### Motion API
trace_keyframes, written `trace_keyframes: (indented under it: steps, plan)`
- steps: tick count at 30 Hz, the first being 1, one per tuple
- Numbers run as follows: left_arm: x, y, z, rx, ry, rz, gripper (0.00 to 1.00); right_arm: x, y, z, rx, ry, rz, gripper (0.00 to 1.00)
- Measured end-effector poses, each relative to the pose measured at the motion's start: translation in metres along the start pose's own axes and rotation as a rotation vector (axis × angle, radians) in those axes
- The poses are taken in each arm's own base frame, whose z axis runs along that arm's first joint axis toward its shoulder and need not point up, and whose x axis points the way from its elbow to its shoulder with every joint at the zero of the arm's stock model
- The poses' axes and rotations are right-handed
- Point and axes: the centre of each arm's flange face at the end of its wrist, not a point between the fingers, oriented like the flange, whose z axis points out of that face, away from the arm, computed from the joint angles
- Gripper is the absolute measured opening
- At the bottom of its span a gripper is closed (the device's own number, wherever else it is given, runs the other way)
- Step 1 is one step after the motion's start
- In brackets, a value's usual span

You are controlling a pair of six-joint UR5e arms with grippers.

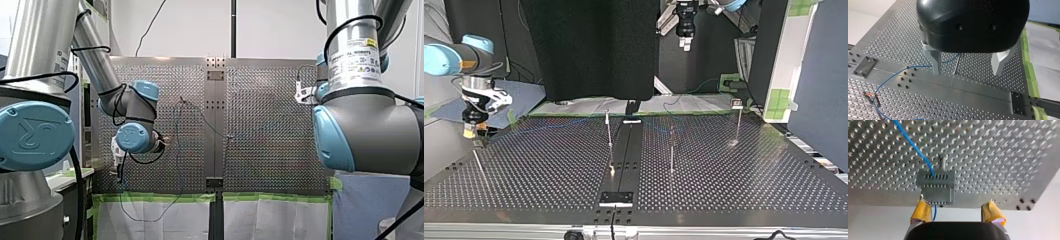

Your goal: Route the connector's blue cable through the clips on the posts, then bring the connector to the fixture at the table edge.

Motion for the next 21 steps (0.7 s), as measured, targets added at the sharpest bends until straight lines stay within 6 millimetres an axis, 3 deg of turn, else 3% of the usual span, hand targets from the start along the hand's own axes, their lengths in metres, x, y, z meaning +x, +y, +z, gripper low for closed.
trace_keyframes:
  steps: [11, 21]
  plan:
    - [-0.006, -0.013, 0.008, 0.062, -0.040, -0.047, 1.00, -0.025, -0.042, -0.037, 0.005, -0.096, 0.002, 1.00]
    - [-0.018, -0.030, 0.021, 0.112, -0.106, -0.102, 1.00, -0.032, -0.078, -0.054, 0.006, -0.112, -0.008, 1.00]
